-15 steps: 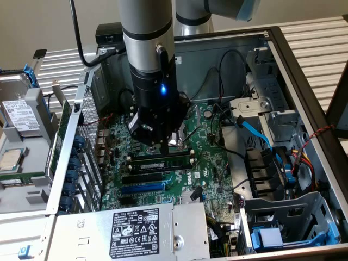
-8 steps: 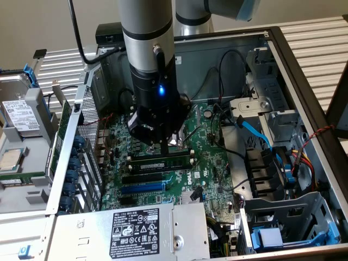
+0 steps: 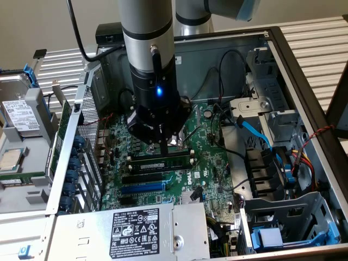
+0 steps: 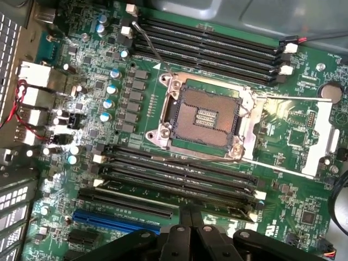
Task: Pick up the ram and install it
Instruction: 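Press down the ram until it locks into place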
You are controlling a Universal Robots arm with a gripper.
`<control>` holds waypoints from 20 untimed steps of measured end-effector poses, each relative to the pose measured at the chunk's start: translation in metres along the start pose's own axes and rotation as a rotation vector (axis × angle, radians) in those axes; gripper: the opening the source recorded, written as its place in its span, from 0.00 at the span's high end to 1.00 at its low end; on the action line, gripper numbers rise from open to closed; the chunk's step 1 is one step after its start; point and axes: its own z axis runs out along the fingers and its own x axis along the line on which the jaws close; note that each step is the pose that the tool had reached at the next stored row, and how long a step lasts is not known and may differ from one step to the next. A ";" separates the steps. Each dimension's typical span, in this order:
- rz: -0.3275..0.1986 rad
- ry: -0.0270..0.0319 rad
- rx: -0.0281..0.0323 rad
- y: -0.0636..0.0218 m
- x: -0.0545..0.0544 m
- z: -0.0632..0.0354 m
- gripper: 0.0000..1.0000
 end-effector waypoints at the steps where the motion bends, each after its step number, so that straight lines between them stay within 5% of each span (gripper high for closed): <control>1: 0.013 0.0005 0.0003 0.0000 0.000 0.0000 0.89; 15: 0.196 0.0070 0.0043 0.0000 0.000 0.0000 0.89; 20: 0.209 0.0076 0.0046 0.0000 0.000 0.0000 0.89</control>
